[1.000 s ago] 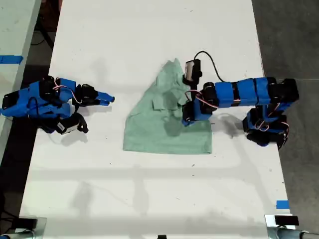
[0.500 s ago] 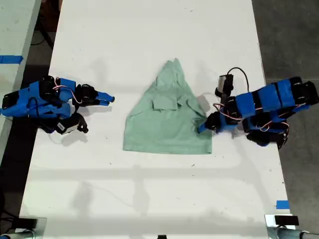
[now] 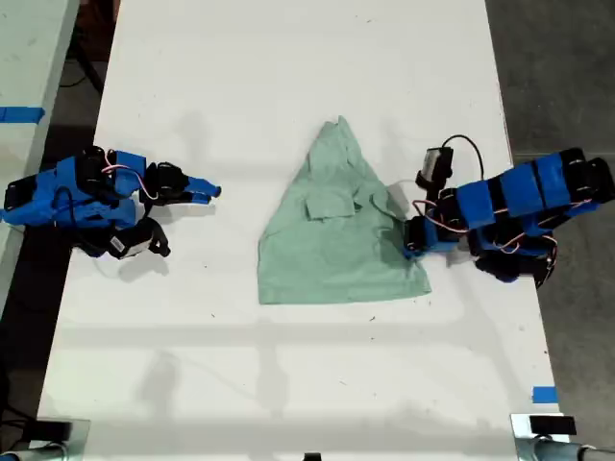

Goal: Fold t shirt

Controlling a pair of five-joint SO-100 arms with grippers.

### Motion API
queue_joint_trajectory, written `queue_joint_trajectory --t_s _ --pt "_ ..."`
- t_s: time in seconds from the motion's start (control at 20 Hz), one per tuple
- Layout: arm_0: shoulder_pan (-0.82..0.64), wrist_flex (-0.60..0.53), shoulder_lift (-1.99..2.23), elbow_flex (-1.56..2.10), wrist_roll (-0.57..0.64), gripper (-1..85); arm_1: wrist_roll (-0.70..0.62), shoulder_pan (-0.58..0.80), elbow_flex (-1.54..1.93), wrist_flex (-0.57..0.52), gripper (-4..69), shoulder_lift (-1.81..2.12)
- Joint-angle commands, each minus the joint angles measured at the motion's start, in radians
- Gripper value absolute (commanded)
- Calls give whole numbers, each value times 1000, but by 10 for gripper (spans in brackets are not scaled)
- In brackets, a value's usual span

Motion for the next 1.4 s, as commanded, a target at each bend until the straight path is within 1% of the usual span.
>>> queue_joint_trajectory --t_s 0.0,0.1,0.15,0.2,0.35,0.55,0.65,0.8,0.85,0.9,0.95,1.0,1.1,1.3,1.35 --pt "9 0 5 11 8 121 6 -9 -218 218 7 -28" --pt "9 0 5 11 8 121 3 -18 -433 434 6 -54" --pt "9 0 5 11 8 121 -15 -20 -532 506 5 -69" --pt "9 0 5 11 8 121 -51 -20 -623 546 5 -92" --pt "9 0 5 11 8 121 -156 -26 -879 557 5 -229" --pt "9 0 5 11 8 121 -259 -48 -1304 549 5 -624" --pt "9 0 5 11 8 121 -291 -48 -1468 528 5 -824" --pt "9 0 5 11 8 121 -321 -35 -1482 394 5 -1003" --pt "9 0 5 11 8 121 -334 -35 -1488 359 25 -1051" --pt "9 0 5 11 8 121 -351 -38 -1493 334 199 -1078" --pt "9 0 5 11 8 121 -374 -43 -1496 321 346 -1085" --pt "9 0 5 11 8 121 -382 -44 -1502 331 349 -1078" --pt "9 0 5 11 8 121 -367 -49 -1513 396 333 -1020" --pt "9 0 5 11 8 121 -313 -66 -1537 584 295 -818" --pt "9 0 5 11 8 121 -304 -67 -1480 601 289 -729"
